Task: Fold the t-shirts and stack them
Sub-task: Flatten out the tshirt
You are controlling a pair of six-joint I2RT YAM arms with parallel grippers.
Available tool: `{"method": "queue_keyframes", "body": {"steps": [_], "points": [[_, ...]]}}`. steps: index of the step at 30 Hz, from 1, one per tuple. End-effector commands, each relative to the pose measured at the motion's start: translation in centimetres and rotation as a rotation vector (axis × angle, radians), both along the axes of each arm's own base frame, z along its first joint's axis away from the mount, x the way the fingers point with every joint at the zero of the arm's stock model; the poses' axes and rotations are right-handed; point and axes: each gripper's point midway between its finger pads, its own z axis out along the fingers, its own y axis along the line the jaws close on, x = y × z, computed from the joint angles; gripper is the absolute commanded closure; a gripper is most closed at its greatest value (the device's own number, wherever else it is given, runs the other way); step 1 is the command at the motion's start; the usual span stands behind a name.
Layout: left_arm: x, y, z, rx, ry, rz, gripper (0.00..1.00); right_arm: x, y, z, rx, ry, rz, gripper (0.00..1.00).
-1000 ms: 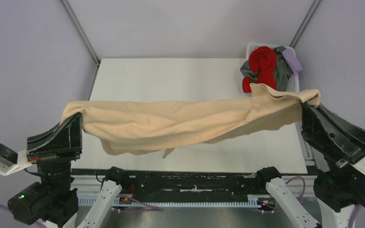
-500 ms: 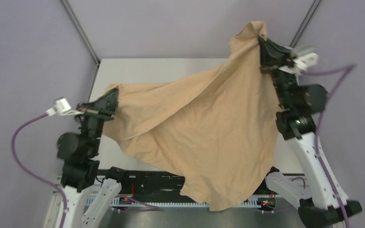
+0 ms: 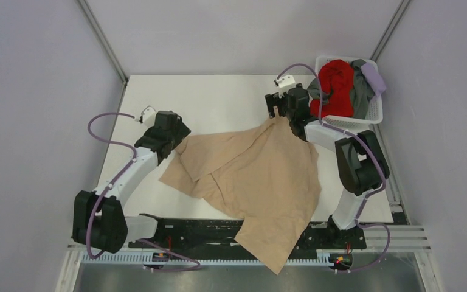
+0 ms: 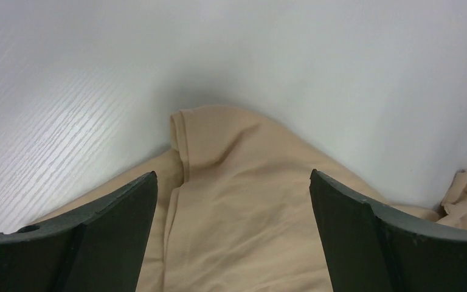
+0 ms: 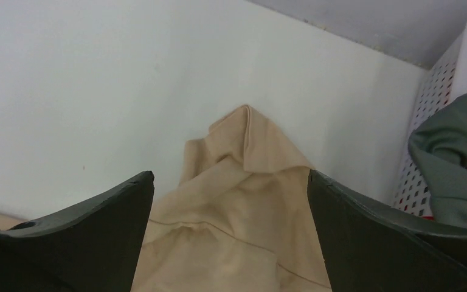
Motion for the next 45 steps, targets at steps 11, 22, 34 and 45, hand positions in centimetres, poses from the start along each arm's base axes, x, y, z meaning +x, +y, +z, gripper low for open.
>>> {"method": "queue_keyframes", "body": {"steps": [11, 22, 34, 45], "points": [[1.2, -9.4, -0.9, -0.278, 0.003, -0.463, 0.0, -8.2, 0.1, 7.2, 0.108, -0.051, -0.139, 0.02], [-3.3, -13.5, -8.0, -0.395, 0.236, -0.589, 0.0, -20.7, 0.3, -5.8, 0.213, 0.354, -0.11, 0.02], [-3.4, -10.9, -11.8, -0.296, 0.327, -0.446, 0.0, -18.7, -0.6, -11.1, 0.028, 0.413, -0.156, 0.02], [1.3, -9.9, -12.1, -0.244, 0.277, -0.376, 0.0, -8.1, 1.2, -10.5, 0.029, 0.334, -0.145, 0.02]]}}
